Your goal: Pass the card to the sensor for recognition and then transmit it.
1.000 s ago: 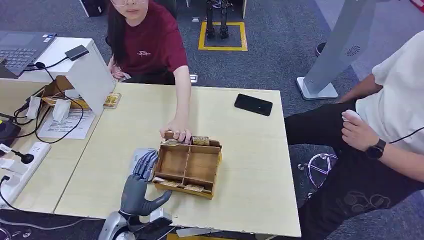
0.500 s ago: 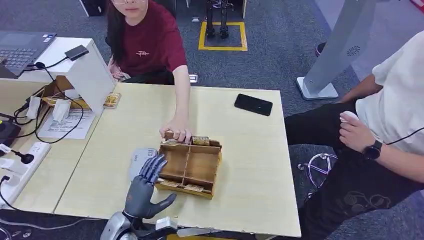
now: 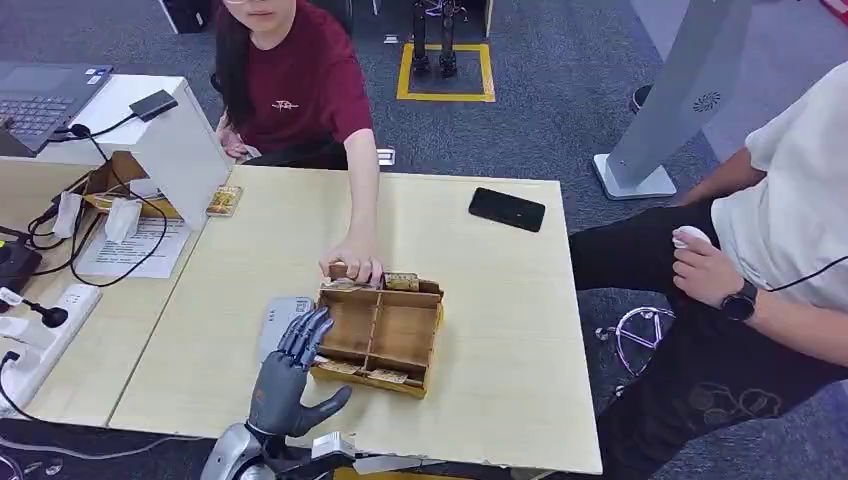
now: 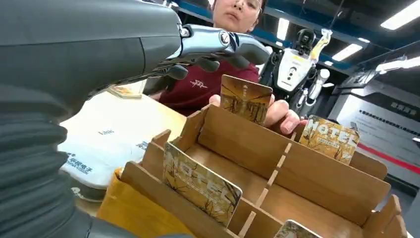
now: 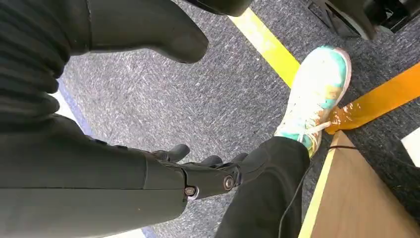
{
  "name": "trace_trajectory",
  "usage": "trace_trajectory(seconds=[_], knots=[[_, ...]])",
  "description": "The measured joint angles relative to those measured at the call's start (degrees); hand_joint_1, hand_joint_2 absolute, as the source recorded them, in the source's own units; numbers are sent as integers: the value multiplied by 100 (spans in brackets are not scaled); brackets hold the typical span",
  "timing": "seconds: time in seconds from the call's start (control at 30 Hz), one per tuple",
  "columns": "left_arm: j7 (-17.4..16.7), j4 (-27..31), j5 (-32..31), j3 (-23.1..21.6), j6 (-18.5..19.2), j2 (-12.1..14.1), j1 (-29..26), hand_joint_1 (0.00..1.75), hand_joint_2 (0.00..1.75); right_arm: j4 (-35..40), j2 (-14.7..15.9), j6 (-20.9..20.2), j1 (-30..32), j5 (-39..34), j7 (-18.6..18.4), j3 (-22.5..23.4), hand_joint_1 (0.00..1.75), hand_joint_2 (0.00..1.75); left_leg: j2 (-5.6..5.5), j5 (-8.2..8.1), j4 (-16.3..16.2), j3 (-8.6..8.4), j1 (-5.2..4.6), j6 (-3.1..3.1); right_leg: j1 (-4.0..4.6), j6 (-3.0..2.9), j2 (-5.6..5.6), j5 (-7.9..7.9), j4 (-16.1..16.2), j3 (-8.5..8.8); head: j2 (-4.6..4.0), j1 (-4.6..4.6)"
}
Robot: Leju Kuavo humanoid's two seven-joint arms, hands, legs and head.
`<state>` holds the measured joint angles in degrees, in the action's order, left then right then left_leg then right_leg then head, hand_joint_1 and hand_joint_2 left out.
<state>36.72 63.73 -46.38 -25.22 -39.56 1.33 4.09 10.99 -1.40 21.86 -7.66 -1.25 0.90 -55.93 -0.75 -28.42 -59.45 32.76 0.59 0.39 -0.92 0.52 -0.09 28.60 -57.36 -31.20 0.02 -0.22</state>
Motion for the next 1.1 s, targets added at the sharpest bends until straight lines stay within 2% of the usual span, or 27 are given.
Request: trace_trajectory(seconds=[0.2, 0.53, 0.57, 0.6, 0.63, 0.67, 0.7, 0.73, 0.8, 0.93, 0.97, 1.0, 1.03, 1.1], knots=[[306, 0, -816, 356, -2, -181, -48, 0, 175, 2, 2, -26, -1, 31, 7, 2, 0, 175, 0, 0, 0, 0, 0, 0, 0, 0, 0, 0, 0, 1, -2, 0], [322, 24, -1395, 1049, -4, -444, -113, 0, 175, 2, 2, -85, -6, 125, 26, 20, 0, 175, -1, 0, 0, -1, 0, 0, 0, 0, 0, 0, 0, 1, 0, 0], [322, 31, -1402, 1084, -4, -466, -114, 19, 175, 2, 2, -85, -6, 125, 26, 26, 0, 175, -1, 0, 0, -1, 0, 0, 0, 0, 0, 0, 0, 1, 0, 0], [317, 42, -1399, 1113, -4, -470, -115, 140, 175, 2, 2, -83, -6, 125, 26, 37, 0, 175, -1, 0, 0, 0, 0, 0, 0, 0, -1, 0, 0, 1, -2, -2], [187, 68, -1371, 1115, -7, -463, -122, 157, 175, 2, 2, -83, -7, 125, 26, 48, 0, 175, -1, 0, 0, 0, 0, 0, 0, 0, -1, 0, 0, 1, -2, 0], [37, 105, -1327, 1112, -7, -457, -136, 152, 175, 4, 2, -83, -7, 125, 24, 52, 0, 175, -1, 0, 0, 0, 0, 0, 0, 0, 0, 0, 0, 1, 0, 0], [24, 118, -1307, 1110, -7, -459, -132, 155, 175, 4, 2, -83, -6, 125, 24, 55, 0, 175, -1, 0, 0, 0, 0, 0, 0, 0, 0, 0, 0, 1, 0, 0], [114, 118, -1277, 1112, -9, -459, -129, 143, 175, 4, 2, -81, -6, 125, 24, 59, 0, 175, -1, 0, 0, 0, 0, 0, 0, 0, -1, 0, 0, 1, 0, 0], [278, 116, -1283, 1145, -13, -472, -132, 162, 175, 4, 2, -79, -7, 125, 26, 83, 0, 175, -2, 0, 0, 0, 0, 0, 0, 0, -1, 0, 0, 1, -2, 0], [324, 96, -1262, 1172, -15, -503, -132, 164, 175, 4, 2, -79, -8, 133, 26, 112, 0, 175, -1, 0, 0, 0, -1, 0, 0, 0, 0, 0, 0, 1, -2, 0], [324, 94, -1262, 1178, -13, -505, -132, 155, 175, 4, 2, -79, -8, 136, 26, 114, 0, 175, -1, 0, 0, 0, -1, 0, 0, 0, -1, 0, 0, 1, 0, 0], [324, 94, -1262, 1185, -13, -509, -132, 169, 175, 4, 2, -79, -9, 136, 26, 116, 0, 175, -2, 0, 0, 0, -1, 0, 0, 0, -1, 0, 0, 1, -2, 0], [324, 92, -1249, 1187, -13, -516, -132, 175, 175, 4, 2, -77, -9, 142, 26, 118, 0, 175, -2, 0, 0, 0, -1, 0, 0, 0, -1, 0, 0, 1, -2, 0], [324, 90, -1216, 1189, -15, -516, -131, 171, 175, 4, 2, -76, -8, 144, 26, 133, 0, 175, -1, 0, 0, 0, 0, 0, 0, 0, -1, 0, 0, 0, -2, 0]])
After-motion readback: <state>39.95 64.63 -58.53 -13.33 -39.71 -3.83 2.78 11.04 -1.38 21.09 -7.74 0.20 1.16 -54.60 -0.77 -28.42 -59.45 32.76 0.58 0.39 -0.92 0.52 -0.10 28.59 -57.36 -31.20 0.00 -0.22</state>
